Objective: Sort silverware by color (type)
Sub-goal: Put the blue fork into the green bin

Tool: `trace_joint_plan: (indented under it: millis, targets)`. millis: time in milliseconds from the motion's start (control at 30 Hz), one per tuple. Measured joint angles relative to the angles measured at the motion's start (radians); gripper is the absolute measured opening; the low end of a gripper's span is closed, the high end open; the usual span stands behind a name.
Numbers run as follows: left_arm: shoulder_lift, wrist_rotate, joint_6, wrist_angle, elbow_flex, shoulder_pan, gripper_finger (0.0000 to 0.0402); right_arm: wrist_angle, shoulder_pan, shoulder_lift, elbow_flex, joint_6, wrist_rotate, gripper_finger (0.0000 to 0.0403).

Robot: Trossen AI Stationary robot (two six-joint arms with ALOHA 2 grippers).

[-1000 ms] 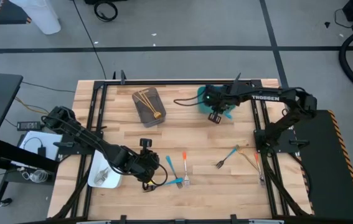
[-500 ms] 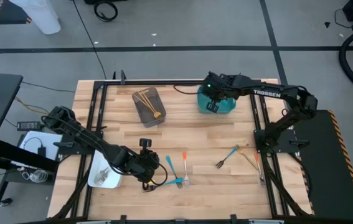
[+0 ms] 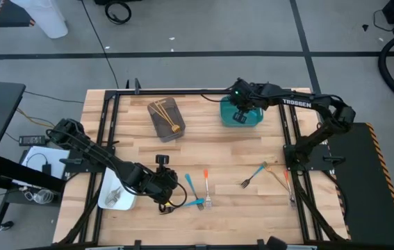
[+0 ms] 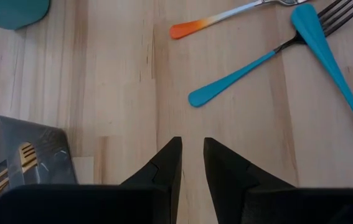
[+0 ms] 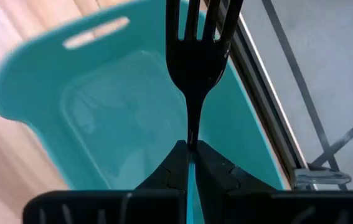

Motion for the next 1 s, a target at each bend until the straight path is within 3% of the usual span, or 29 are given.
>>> trace_joint_plan:
  millis: [600, 1000]
  targets:
    - [0.000, 0.000, -0.007, 0.000, 0.000, 0.000, 0.0075, 0.156, -0.091, 0.000, -0.163, 0.035, -0.105, 0.0026]
    - [0.000, 0.000, -0.028, 0.000, 0.000, 0.000, 0.0075, 0.159, -0.091, 0.000, -0.167, 0.052, -0.111, 0.0098]
